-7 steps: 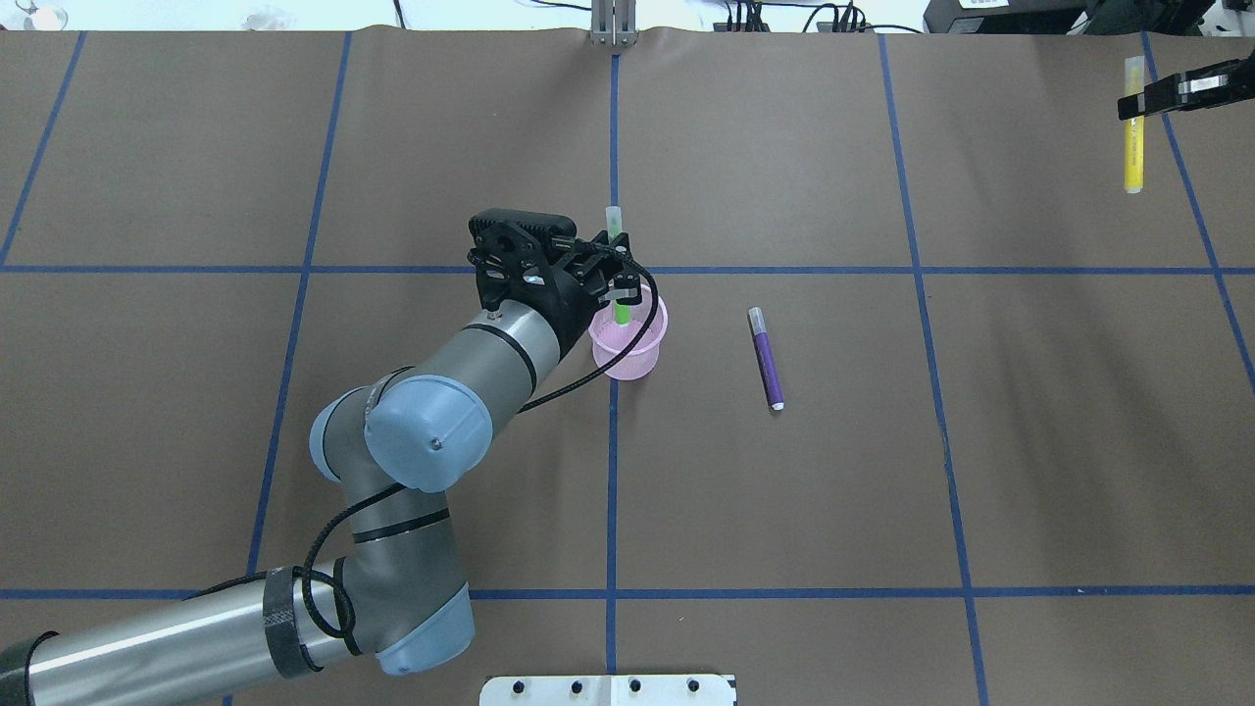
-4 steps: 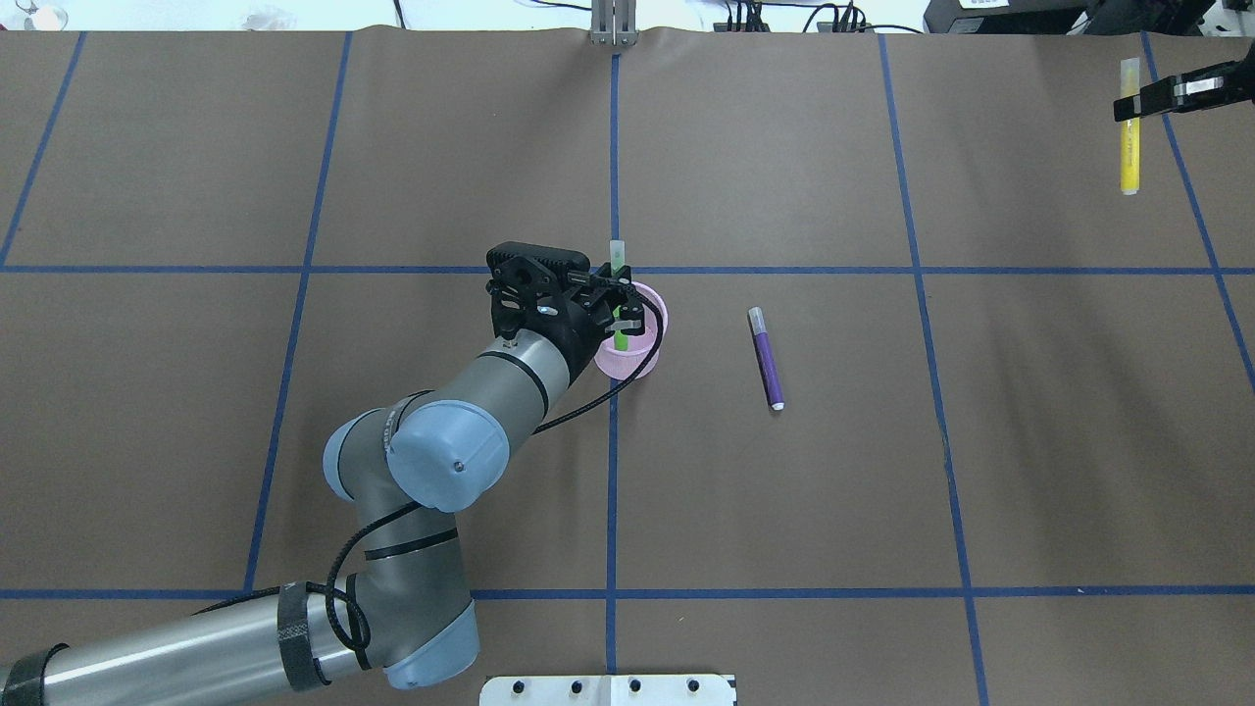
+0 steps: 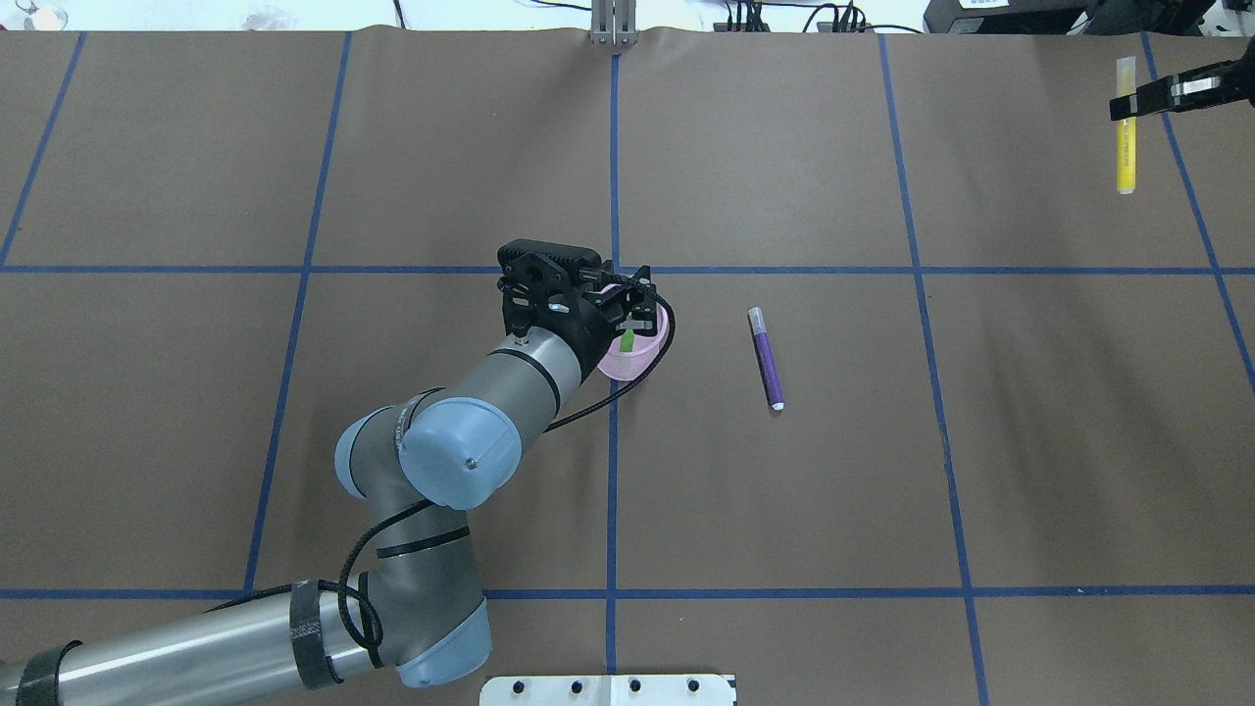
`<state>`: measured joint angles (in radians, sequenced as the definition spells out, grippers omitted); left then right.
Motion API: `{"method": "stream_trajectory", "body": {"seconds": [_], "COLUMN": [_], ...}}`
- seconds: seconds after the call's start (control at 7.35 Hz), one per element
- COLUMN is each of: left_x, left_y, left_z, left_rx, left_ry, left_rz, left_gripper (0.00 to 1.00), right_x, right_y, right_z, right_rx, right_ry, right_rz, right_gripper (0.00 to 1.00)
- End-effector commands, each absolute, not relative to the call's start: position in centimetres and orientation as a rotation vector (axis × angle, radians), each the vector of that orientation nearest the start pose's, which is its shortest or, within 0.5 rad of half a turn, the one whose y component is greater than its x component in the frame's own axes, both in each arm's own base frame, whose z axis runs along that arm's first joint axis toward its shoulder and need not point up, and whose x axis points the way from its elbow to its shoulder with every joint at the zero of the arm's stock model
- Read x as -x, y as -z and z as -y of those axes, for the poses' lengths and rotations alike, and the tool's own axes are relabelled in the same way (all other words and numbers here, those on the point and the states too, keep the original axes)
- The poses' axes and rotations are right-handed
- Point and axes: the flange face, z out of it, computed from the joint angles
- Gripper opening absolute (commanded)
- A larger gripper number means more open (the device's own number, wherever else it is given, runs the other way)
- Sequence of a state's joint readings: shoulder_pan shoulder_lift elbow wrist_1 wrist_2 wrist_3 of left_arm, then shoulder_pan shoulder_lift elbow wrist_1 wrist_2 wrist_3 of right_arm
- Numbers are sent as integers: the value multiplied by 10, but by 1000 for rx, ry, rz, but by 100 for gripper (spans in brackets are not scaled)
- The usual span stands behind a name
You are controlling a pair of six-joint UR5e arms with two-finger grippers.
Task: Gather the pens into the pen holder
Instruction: 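Open the left gripper to drop the green marker into the cup, raise it, then lower the left gripper onto the orange marker and grasp it while the right arm advances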
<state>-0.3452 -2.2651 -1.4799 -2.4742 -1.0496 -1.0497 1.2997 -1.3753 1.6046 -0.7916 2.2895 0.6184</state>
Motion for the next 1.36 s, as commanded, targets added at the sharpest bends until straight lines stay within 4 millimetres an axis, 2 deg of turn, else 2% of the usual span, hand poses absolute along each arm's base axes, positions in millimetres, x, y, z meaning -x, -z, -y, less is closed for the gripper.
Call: {"method": "stream_trajectory", "body": {"seconds": [0.0,0.14,0.41,0.68,0.82,0.95,1.09,1.22], "left_x": [-575,-563,-532,-468,-437,-427,-429,-439], "left_y": [-152,-144,-136,-122,-122,-132,-143,-156], "left_z": [401,407,445,483,496,504,504,503], "left_rx": [-997,-987,-922,-711,-581,-469,-419,-368], "left_ry": [255,241,185,90,53,30,29,31], "left_rz": [-1188,-1212,-1203,-1110,-1081,-1053,-1016,-961], "left_gripper": [98,98,98,99,99,99,99,99], "right_x": [91,95,96,98,106,132,158,185], "right_y": [-439,-421,-401,-371,-355,-339,-324,-318], "right_z": [575,582,585,588,586,577,567,557], "right_rx": [-640,-666,-699,-750,-779,-824,-851,-870], "right_ry": [81,94,110,134,129,127,100,70], "right_rz": [1016,1024,1036,1050,1050,1037,1044,1095], "right_gripper": [0,0,0,0,0,0,0,0]}}
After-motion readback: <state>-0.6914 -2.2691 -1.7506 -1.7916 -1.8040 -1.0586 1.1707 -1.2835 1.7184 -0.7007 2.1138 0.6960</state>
